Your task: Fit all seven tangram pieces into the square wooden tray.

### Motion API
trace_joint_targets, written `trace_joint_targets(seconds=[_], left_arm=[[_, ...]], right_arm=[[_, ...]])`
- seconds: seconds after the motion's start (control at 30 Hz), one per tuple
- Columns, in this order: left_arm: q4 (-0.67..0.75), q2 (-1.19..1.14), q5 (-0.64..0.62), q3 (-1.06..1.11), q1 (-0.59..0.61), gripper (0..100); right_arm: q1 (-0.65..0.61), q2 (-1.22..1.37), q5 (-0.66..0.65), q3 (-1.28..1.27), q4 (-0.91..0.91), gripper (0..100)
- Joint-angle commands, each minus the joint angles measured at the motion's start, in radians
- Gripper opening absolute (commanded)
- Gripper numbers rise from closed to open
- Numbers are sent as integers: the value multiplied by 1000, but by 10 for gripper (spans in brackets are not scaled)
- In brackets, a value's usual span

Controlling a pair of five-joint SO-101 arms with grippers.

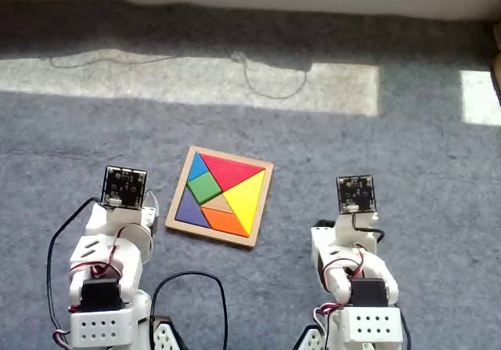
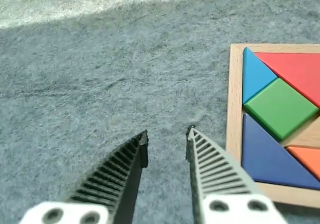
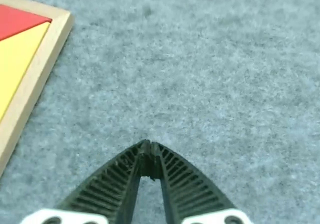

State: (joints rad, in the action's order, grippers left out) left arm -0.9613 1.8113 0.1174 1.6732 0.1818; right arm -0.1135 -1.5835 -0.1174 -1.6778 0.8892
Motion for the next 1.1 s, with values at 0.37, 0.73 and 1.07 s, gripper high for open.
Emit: trace_joint_targets(seconds=[0.37, 0.73, 1.07], left_arm=[[181, -4, -9, -124, -150, 146], [-94, -358, -11, -559, -282, 146], [9, -1044, -11, -849, -283, 152]], right_arm=[[-15, -12, 5, -117, 1, 9], [-15, -12, 5, -117, -1, 9], [-15, -12, 5, -117, -1, 9]])
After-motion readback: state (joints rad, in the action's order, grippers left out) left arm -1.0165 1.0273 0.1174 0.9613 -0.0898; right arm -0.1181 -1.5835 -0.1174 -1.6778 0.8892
